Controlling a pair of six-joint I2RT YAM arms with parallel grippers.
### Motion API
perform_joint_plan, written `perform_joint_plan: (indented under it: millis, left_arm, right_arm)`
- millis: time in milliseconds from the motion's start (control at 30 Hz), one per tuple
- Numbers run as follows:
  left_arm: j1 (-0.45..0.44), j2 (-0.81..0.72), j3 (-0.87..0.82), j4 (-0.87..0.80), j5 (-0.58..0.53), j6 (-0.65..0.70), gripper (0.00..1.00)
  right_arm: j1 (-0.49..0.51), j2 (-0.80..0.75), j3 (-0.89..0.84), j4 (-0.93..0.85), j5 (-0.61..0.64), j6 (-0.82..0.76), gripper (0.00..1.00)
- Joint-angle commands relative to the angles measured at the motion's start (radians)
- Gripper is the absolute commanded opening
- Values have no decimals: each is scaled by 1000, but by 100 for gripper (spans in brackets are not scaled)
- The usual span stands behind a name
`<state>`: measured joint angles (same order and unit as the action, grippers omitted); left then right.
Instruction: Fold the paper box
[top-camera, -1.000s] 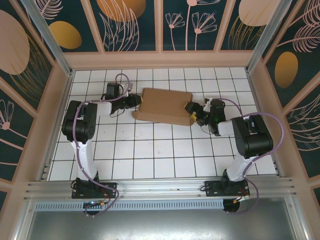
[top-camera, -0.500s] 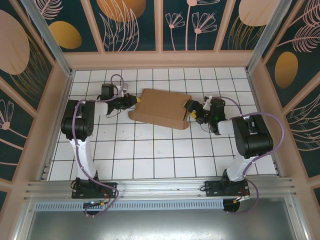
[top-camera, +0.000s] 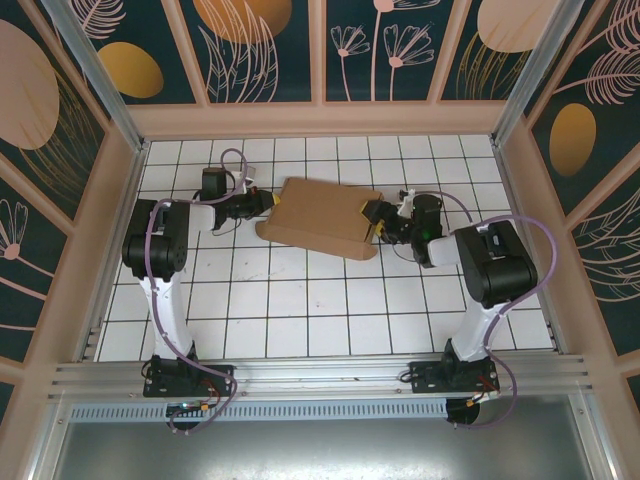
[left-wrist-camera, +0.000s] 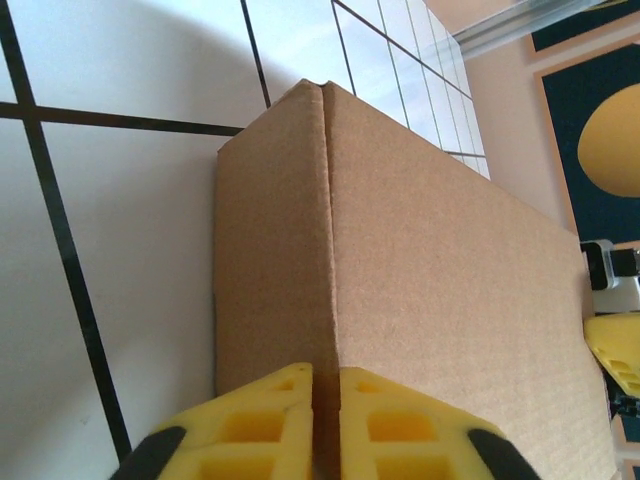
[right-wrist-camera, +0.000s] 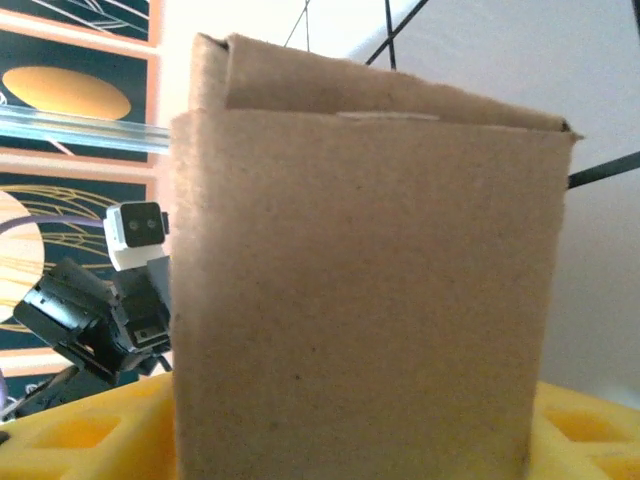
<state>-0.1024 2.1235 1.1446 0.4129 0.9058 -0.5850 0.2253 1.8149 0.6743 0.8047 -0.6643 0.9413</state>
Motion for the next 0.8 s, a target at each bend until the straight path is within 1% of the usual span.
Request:
perform_joint_plan:
  millis: [0,67,100,133,167,200,233,267,300,333,433,500,533,600,667,700,767]
  left_arm:
    - [7,28,-47,26,-26,-30,24]
    - [7,4,-69,84,-48,-57,35]
    - [7,-15,-84,109,-65,-61,42]
    - [7,-34,-96,132,-81,-60,46]
    - [6,-63,-117,159,-115,-60,51]
    - [5,-104,-145,192,-174,-58,57]
    - [1,-145,-181,232,-225,-52,63]
    - [-7,-194,-226,271,-274,-33,73]
    - [-18,-239,-252,288,-323,-3,76]
    - [-30,-280,-273,297,-367,32,77]
    - [-108,-402,-347,331,-576,174,80]
    - [-189,-494,-403,399,-712,296,85]
    - [-226,-516,-423,431,-752,349,87]
    - [-311,-545,-480,559,-823,530,98]
    - [-399,-552,-541,680,-916,732,98]
    - [-437,-552,-544,675,-934,831,99]
    - [-504,-550,-533,637,-980,966,98]
  right_arm:
    - [7,5,13,95,-37,56,54]
    - [2,-8,7,95,-32,60,47]
    - [1,-18,3,92,-29,62,46]
    - [-2,-25,-1,88,-25,61,46]
    - [-5,-36,-5,85,-23,62,46]
    - [-10,-46,-7,80,-24,60,45]
    - [-12,-52,-9,79,-26,58,45]
    - [-16,-60,-11,77,-26,56,45]
    - [-20,-66,-14,74,-27,53,45]
    - [-23,-70,-16,74,-26,53,45]
    - [-38,-86,-24,73,-32,46,45]
    - [-51,-100,-25,60,-30,35,44]
    - [-57,-109,-25,50,-31,30,44]
    - [-70,-132,-18,16,-31,10,45]
    - [-83,-156,-10,-25,-31,-17,45]
    - [-89,-170,-8,-45,-29,-27,45]
    - [-104,-197,-10,-67,-30,-38,46]
